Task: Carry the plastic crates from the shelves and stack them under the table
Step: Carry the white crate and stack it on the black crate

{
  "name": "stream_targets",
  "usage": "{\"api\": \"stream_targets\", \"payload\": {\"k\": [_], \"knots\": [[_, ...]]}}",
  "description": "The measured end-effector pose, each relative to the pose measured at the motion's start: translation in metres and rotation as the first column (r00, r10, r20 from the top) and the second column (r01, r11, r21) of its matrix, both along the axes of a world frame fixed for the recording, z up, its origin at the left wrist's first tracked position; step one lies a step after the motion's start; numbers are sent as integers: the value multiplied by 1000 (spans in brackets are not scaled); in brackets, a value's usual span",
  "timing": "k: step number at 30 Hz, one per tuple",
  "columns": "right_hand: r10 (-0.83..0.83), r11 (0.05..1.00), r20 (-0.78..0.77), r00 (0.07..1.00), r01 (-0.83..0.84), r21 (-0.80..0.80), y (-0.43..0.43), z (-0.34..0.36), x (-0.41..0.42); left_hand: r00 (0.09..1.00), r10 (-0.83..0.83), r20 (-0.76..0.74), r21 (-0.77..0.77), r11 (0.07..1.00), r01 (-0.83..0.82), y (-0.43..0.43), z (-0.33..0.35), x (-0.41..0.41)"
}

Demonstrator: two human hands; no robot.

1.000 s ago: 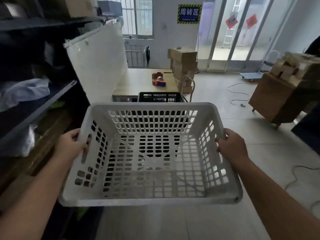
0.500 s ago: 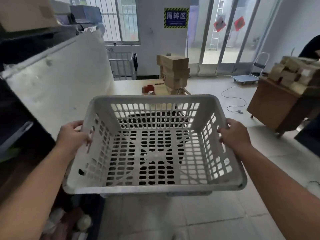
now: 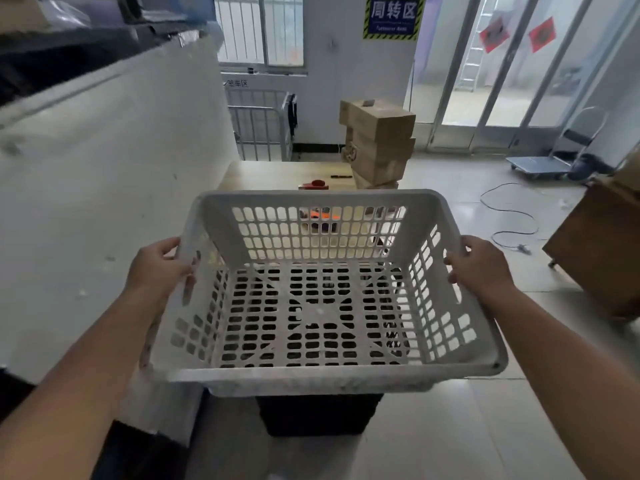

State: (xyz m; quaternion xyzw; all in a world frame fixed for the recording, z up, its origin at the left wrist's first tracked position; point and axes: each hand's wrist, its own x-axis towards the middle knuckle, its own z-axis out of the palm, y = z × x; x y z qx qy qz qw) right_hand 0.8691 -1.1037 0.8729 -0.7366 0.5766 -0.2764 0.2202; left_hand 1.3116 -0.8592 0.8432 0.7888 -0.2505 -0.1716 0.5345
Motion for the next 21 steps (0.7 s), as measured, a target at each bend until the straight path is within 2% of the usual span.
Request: {"api": "stream_targets", "payload": {"k": [10,21], "knots": [[-51,992,-78,996,59,112,-108,-39,78,996,-64,-61,66,996,68,-116,-44,65],[-69,965,-85,994,88,247,-160,-76,90,998,-37,-58,227,973,49,-170,-79,68]]}}
